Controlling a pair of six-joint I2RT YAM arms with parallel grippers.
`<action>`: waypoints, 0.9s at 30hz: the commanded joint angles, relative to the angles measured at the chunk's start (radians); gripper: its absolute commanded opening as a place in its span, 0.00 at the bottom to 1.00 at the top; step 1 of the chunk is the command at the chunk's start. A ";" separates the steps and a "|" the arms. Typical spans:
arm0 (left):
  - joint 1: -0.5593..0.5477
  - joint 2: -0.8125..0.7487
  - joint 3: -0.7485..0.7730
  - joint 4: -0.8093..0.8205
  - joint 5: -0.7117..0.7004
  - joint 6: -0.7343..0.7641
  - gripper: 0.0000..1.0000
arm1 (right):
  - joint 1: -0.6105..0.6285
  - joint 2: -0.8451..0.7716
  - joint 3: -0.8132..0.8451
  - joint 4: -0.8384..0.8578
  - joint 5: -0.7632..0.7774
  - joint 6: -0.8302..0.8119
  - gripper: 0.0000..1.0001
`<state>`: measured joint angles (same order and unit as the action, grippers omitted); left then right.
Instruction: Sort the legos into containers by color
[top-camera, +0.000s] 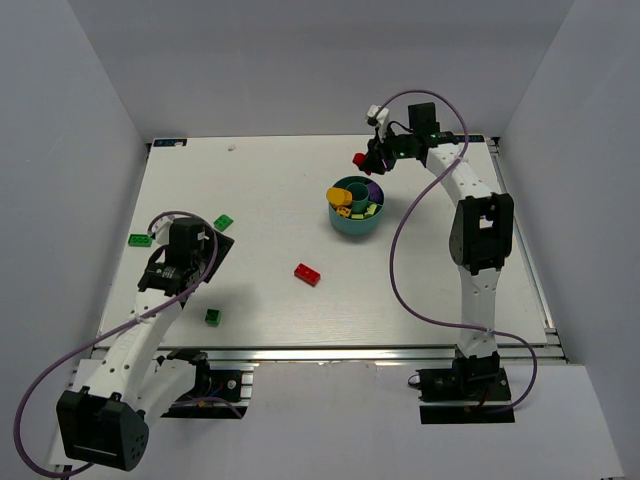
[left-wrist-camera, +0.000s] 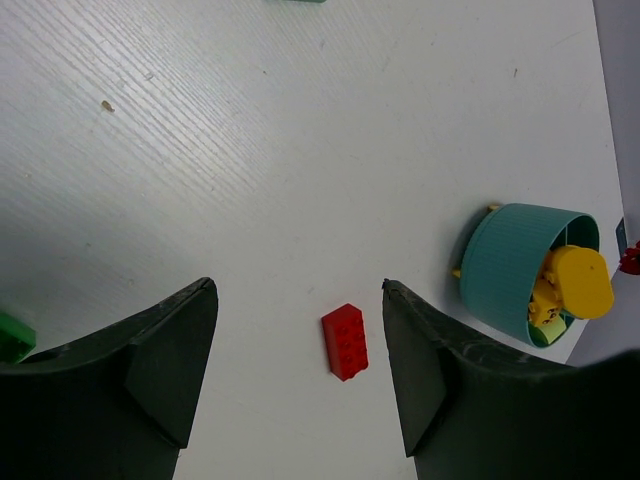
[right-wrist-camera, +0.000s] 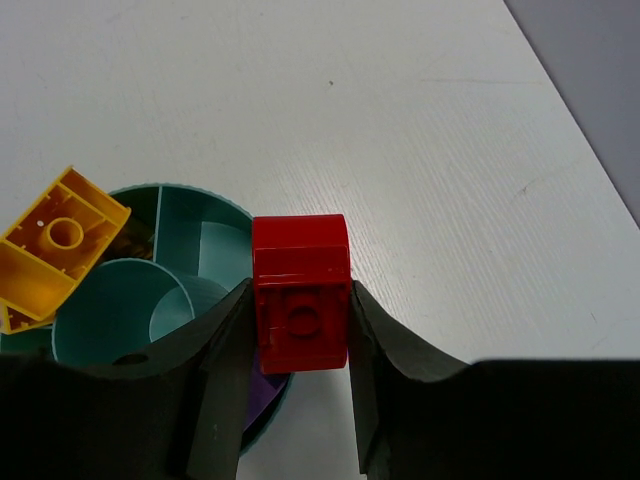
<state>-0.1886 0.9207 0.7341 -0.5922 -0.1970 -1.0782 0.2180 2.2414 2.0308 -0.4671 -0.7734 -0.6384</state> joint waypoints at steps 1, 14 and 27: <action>0.005 -0.020 -0.012 -0.003 0.007 0.000 0.77 | -0.008 -0.013 0.031 0.094 -0.067 0.077 0.00; 0.006 0.024 0.027 -0.012 0.008 0.011 0.77 | -0.006 0.009 -0.014 0.170 -0.164 0.180 0.01; 0.006 0.040 0.033 -0.017 0.011 0.021 0.77 | 0.006 0.050 -0.017 0.154 -0.170 0.175 0.05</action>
<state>-0.1886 0.9668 0.7357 -0.6060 -0.1936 -1.0660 0.2169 2.2955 2.0129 -0.3233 -0.9157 -0.4629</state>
